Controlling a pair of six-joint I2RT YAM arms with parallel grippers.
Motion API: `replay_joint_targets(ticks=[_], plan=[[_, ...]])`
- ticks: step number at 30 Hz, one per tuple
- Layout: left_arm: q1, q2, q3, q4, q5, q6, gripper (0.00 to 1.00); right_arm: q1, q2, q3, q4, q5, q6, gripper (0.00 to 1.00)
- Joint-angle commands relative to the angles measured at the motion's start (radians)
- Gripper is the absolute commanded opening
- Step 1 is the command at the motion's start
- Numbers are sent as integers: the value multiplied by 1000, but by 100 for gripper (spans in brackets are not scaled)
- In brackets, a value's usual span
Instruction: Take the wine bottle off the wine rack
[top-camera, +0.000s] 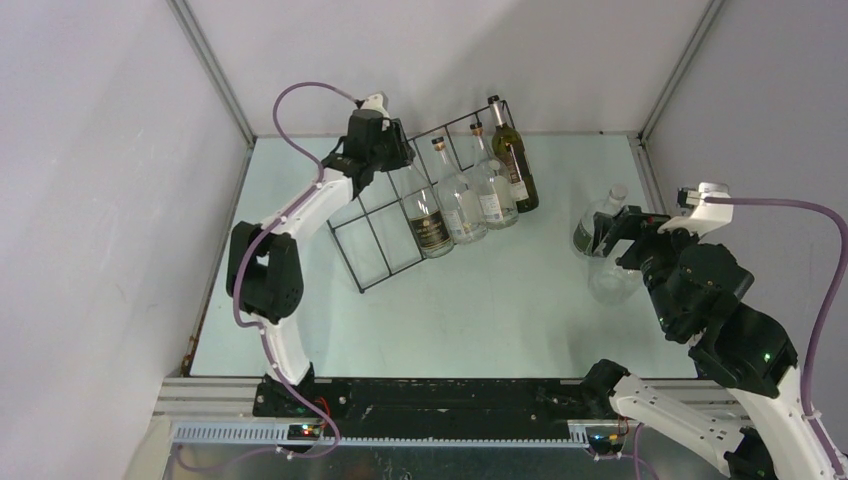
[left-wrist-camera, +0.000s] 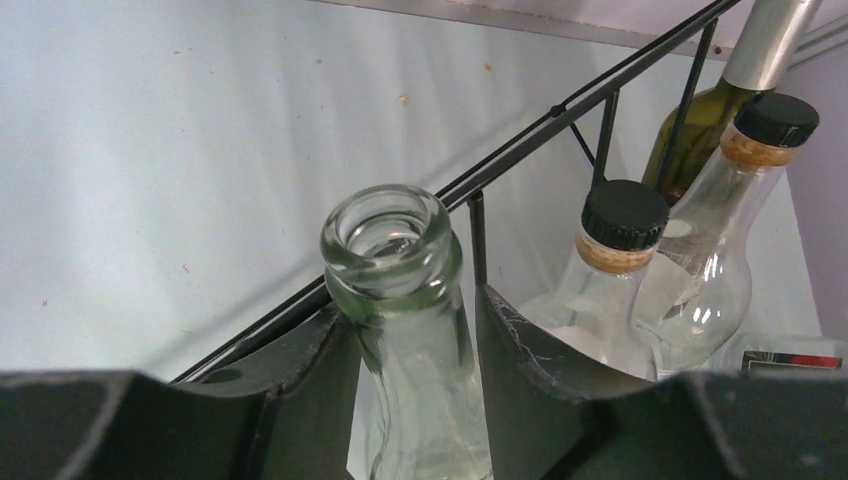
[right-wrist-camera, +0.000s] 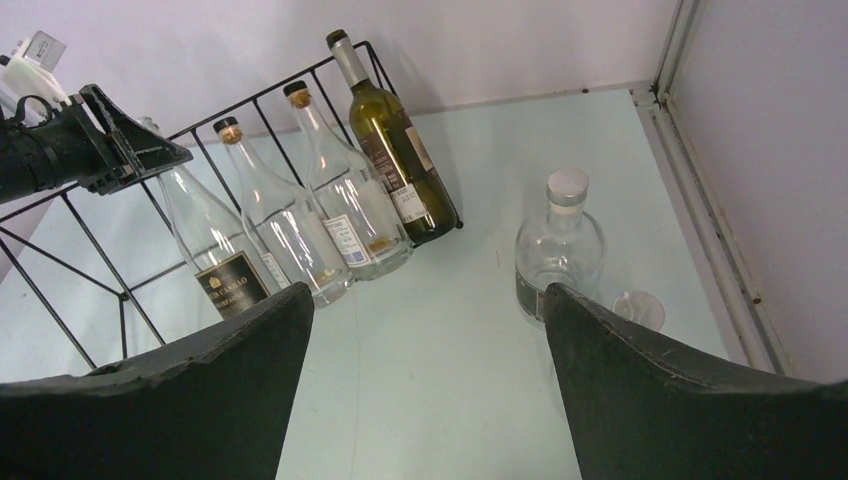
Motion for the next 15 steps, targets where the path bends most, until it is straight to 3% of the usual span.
replay_joint_targets(ticks=[1, 7, 12, 15], plan=[[6, 16, 56, 8, 0, 34, 46, 5, -11, 30, -17, 35, 8, 88], [0, -4, 17, 25, -1, 64, 24, 5, -18, 10, -20, 45, 5, 88], [-28, -62, -35, 46, -38, 121, 1, 5, -28, -24, -3, 38, 7, 88], [-63, -103, -85, 65, -76, 159, 0, 5, -28, -36, -4, 33, 13, 88]])
